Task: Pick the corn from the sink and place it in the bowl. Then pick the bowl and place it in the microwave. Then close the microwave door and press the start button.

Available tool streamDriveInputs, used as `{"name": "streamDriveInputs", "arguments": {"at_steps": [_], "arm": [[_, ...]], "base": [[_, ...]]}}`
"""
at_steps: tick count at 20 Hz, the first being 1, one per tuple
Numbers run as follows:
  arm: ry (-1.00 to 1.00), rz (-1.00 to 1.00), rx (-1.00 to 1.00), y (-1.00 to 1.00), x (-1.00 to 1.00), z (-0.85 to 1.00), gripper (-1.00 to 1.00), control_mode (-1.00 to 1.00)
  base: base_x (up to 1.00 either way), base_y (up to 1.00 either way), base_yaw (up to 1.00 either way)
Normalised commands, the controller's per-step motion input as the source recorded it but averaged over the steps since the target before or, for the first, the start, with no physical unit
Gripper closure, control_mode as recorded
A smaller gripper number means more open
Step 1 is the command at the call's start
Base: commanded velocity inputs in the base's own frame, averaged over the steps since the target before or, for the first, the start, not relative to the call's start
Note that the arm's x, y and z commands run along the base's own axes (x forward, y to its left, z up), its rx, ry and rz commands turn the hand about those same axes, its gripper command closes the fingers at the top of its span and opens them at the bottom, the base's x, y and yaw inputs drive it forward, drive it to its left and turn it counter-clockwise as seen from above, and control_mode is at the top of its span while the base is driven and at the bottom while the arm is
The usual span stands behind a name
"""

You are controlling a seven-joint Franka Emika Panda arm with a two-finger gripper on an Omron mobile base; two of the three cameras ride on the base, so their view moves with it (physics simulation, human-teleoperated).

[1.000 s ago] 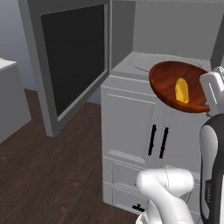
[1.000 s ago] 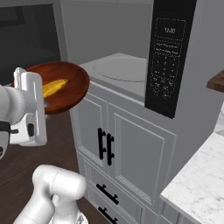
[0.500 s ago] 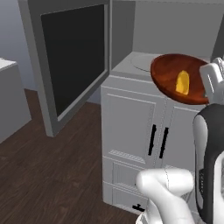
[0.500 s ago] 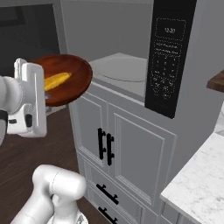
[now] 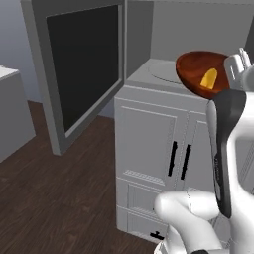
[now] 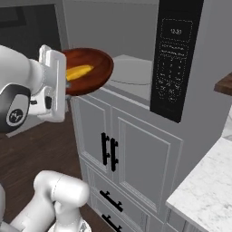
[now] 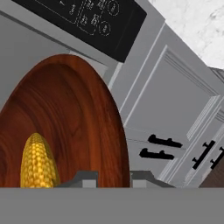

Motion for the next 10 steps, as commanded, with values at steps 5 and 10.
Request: {"name": "streamDriveInputs", "arguments": {"at_steps": [5, 10], "arm": [[-0.07, -0.07, 0.00, -0.39, 0.51, 0.00, 1.00, -1.00], [-0.04, -0.07, 0.00, -0.34, 0.57, 0.00, 1.00, -1.00]], "base": [[0.00, 0.00, 0.00], [0.00, 0.00, 0.00]]}}
